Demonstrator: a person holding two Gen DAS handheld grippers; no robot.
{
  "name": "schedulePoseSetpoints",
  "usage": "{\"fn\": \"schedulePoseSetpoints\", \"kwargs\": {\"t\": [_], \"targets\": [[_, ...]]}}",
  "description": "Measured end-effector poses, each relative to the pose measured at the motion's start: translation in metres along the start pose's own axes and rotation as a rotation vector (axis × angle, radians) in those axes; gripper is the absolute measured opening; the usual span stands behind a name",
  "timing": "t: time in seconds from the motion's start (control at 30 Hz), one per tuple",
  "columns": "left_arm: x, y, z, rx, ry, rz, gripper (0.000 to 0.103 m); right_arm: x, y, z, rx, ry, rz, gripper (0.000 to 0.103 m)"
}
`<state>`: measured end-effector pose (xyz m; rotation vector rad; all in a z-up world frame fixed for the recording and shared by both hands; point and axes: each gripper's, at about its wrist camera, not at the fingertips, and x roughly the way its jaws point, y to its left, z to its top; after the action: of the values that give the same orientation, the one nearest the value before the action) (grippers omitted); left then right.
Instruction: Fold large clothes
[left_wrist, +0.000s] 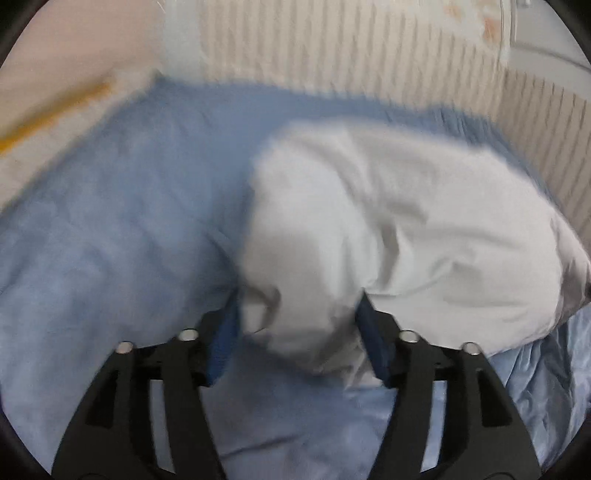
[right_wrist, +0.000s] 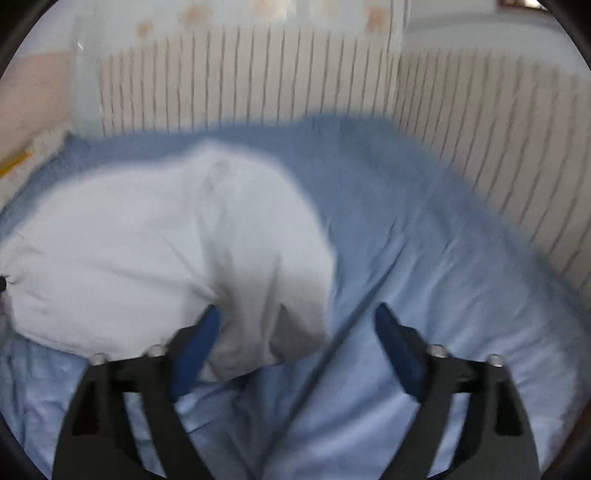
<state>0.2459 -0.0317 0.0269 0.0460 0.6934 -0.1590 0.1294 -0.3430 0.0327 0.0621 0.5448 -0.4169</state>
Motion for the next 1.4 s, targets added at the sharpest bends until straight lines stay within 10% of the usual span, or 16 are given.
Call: {"fn": "schedulePoseSetpoints", "kwargs": {"t": [0.07, 0.4, 0.93, 1.4], "targets": [[-0.064, -0.001, -0.011, 0.032, -0.206, 0.125, 0.099, -0.063, 0.006, -0.003, 0.004, -0.113, 0.036, 0.102], [-0.234, -0.021, -0.113, 0.181, -0.677, 0.127, 0.1, -0.18, 0.064, -0.096, -0.047, -0.265, 0.172, 0.102], [-0.155, -0.021, -0.098, 0.19, -0.308, 0.119, 0.1, -0.187, 0.055, -0.096, -0.008, -0.375, 0.133, 0.102], [-0.168, -0.045, -0.103, 0.265, -0.342, 0.224, 0.1, -0.167, 0.01, -0.098, 0.191, -0.29, 0.145, 0.102]]}}
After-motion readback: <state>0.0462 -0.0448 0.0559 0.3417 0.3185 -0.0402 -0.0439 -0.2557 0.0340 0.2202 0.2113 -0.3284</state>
